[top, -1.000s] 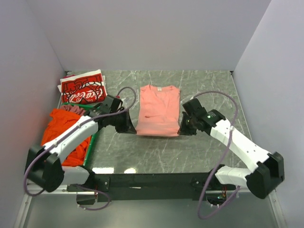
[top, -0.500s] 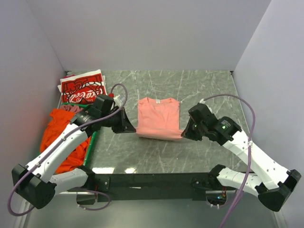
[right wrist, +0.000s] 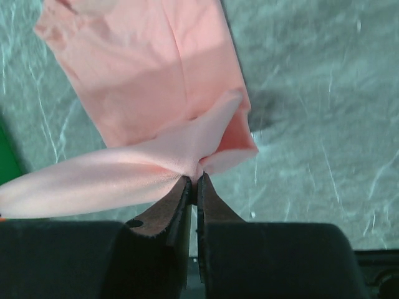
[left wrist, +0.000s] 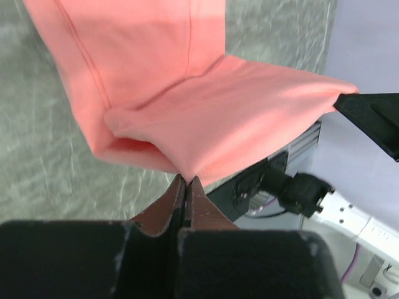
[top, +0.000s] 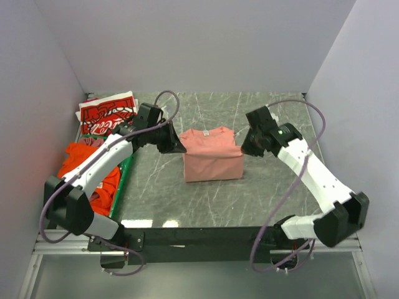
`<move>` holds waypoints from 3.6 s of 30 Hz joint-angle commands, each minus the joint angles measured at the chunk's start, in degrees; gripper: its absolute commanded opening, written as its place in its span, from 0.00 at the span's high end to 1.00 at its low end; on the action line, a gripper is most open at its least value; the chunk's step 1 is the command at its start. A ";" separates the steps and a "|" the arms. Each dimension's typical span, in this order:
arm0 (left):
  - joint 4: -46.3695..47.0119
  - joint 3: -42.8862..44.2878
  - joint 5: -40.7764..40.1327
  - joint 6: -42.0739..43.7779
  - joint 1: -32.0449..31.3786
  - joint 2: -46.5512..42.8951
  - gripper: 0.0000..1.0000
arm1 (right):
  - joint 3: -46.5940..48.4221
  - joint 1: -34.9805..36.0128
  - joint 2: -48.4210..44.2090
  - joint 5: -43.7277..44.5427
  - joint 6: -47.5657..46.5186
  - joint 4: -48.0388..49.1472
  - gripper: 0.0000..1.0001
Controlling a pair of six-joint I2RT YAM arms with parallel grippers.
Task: Fold and stack the t-shirts
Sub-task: Fold the tshirt
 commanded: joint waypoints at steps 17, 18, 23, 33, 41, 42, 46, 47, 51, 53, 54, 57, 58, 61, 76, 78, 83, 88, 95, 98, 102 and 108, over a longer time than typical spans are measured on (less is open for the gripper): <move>-0.40 19.05 9.18 7.21 11.71 24.35 1.00 | 29.63 -8.13 33.10 -0.19 -11.63 1.04 1.00; -0.75 19.75 9.71 7.82 12.06 25.50 1.00 | 30.42 -8.21 35.20 -0.19 -11.72 0.78 1.00; -2.59 24.41 12.00 9.58 12.76 32.44 1.00 | 34.20 -9.01 40.49 -0.97 -12.25 0.25 1.00; -4.71 30.21 11.30 10.55 15.05 39.57 1.00 | 40.00 -10.41 49.27 -2.38 -13.39 0.07 1.00; -4.62 32.24 10.43 10.11 15.66 42.73 0.74 | 46.68 -11.29 54.38 -3.52 -14.09 -1.33 0.80; -4.44 32.33 9.90 9.94 15.84 42.65 0.58 | 48.51 -11.47 55.60 -3.70 -13.92 -2.03 0.64; -2.42 32.06 8.05 9.76 16.72 40.72 0.29 | 52.40 -11.64 56.58 -4.23 -14.53 -3.09 0.43; -1.99 31.98 7.53 10.28 16.72 40.45 0.28 | 52.40 -11.56 56.23 -4.66 -14.71 -2.83 0.42; -0.67 29.35 8.40 11.34 16.72 38.78 0.28 | 46.45 -11.55 50.18 -5.46 -15.32 1.72 0.42; 0.56 27.07 9.19 11.43 16.72 37.29 0.28 | 43.28 -11.38 47.72 -6.33 -15.85 3.49 0.43; 2.13 25.66 9.71 11.34 16.72 36.50 0.28 | 40.21 -11.12 45.35 -7.38 -16.03 5.06 0.44; 5.82 18.03 10.86 11.08 16.72 33.16 0.28 | 34.76 -9.71 41.21 -8.27 -16.64 7.10 0.47; 6.71 16.44 11.56 10.99 16.72 31.59 0.29 | 33.34 -9.19 40.24 -9.06 -16.73 7.62 0.48; 9.96 10.98 12.53 10.64 16.72 28.51 0.29 | 27.37 -7.17 36.90 -10.46 -16.21 9.29 0.49; 28.77 -11.08 18.50 5.37 13.64 20.85 0.26 | 4.06 -3.56 35.65 -14.52 -12.77 18.00 0.53; 32.55 -13.37 19.38 4.32 13.56 21.11 0.26 | 3.71 -3.65 36.54 -14.07 -13.21 17.56 0.53; 42.04 -18.11 20.97 2.73 13.64 22.17 0.25 | 2.48 -4.00 38.03 -14.34 -13.48 18.09 0.53; 58.70 -22.86 23.34 -3.24 13.56 24.54 0.24 | 1.51 -4.00 37.86 -14.34 -13.92 18.18 0.53; 70.51 -26.55 20.54 -7.29 13.47 29.63 0.22 | 0.02 -4.00 36.63 -14.42 -14.44 18.26 0.53; 70.80 -26.65 17.90 -7.38 13.03 29.99 0.21 | 0.10 -4.00 36.72 -14.69 -14.62 17.91 0.53; 67.98 -26.03 14.73 -6.24 11.62 30.43 0.21 | 0.28 -4.08 36.63 -14.78 -14.80 17.74 0.53; 65.61 -26.47 10.87 -6.94 9.60 30.61 0.21 | 0.98 -4.00 36.01 -14.86 -14.62 17.30 0.53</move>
